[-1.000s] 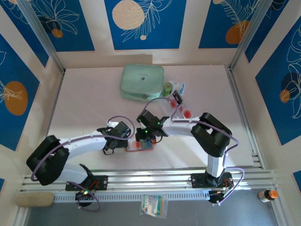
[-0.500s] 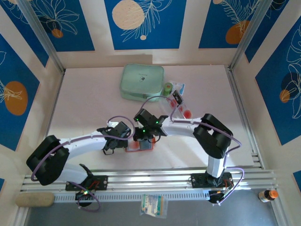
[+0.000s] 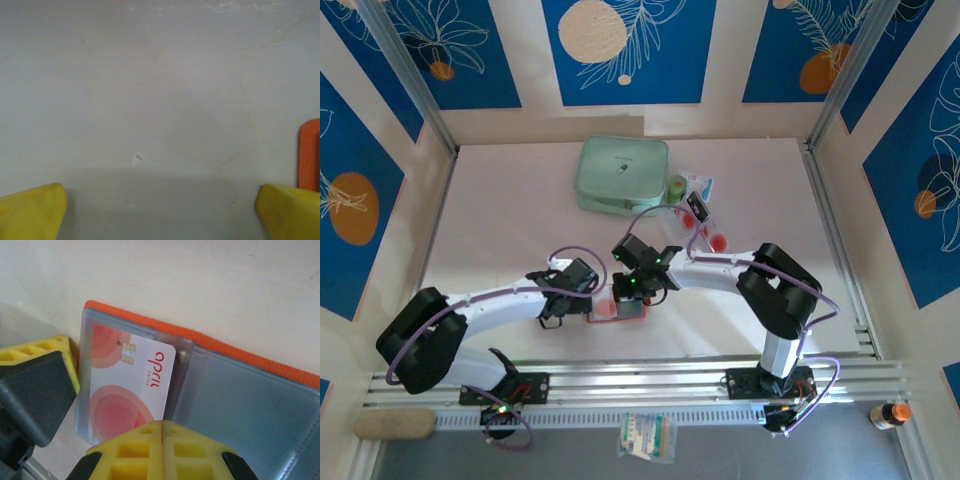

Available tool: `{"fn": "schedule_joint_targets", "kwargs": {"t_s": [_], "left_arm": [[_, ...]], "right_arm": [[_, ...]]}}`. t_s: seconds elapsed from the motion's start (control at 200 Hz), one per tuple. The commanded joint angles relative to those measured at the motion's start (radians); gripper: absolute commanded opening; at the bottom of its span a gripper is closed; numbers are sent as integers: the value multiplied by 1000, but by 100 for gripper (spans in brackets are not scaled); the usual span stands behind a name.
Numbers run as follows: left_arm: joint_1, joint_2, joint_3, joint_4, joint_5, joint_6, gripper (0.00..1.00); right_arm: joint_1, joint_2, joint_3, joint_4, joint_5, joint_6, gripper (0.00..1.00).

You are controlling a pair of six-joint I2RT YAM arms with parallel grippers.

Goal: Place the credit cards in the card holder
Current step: Insert the credit card into the card slot.

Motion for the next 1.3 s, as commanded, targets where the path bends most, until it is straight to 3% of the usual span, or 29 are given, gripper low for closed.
{"fn": "schedule_joint_targets", "kwargs": {"t_s": [0.0,0.705,1.295], "left_arm": [[9,38,-25,46,36,13,100],[8,40,-31,71,50,16,100],[10,-46,-24,-8,3,-22,100]], "right_arm": [[6,33,-3,-20,-6,-3,0],[85,134,138,-95,-14,-36,0],[8,-13,36,-129,29,-91,0]]}}
